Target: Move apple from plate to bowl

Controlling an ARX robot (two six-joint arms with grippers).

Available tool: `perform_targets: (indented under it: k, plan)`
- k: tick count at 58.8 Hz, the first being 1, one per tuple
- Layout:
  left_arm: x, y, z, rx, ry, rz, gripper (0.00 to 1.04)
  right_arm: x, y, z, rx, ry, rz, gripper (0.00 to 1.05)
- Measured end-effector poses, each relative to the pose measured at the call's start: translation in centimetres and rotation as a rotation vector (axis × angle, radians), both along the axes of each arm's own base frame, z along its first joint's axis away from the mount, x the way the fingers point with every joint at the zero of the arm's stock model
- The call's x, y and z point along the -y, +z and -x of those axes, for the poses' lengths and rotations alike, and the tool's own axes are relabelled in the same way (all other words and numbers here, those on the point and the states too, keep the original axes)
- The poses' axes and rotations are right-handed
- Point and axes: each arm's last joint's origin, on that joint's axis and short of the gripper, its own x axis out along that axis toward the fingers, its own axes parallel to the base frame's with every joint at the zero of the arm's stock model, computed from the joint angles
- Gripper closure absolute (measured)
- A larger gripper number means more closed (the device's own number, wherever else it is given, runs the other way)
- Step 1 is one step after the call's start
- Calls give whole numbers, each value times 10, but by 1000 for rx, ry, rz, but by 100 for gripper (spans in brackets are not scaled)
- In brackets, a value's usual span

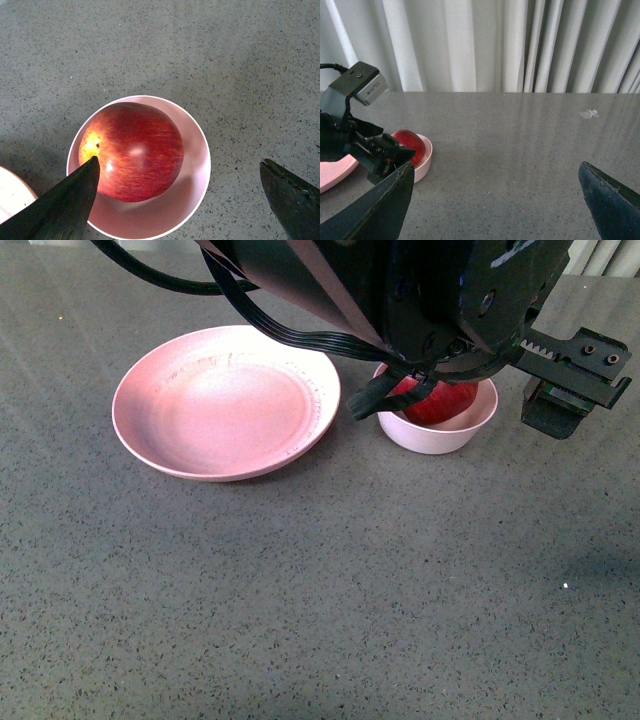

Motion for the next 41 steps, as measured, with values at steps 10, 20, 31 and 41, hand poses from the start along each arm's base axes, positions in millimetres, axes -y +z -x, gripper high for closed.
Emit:
perform_targets:
  k: [10,20,31,41]
  plan:
    - [-25,7,5,-3,-12,40,9,0,0,0,0,0,0,9]
    - [-69,27,1,22,28,75,9,0,0,0,0,0,0,9]
    - [-140,40,-26,26,158,88,9,0,0,0,0,0,0,9]
    - [-240,40,-1,456,606,183,39,0,0,0,0,-1,0,9]
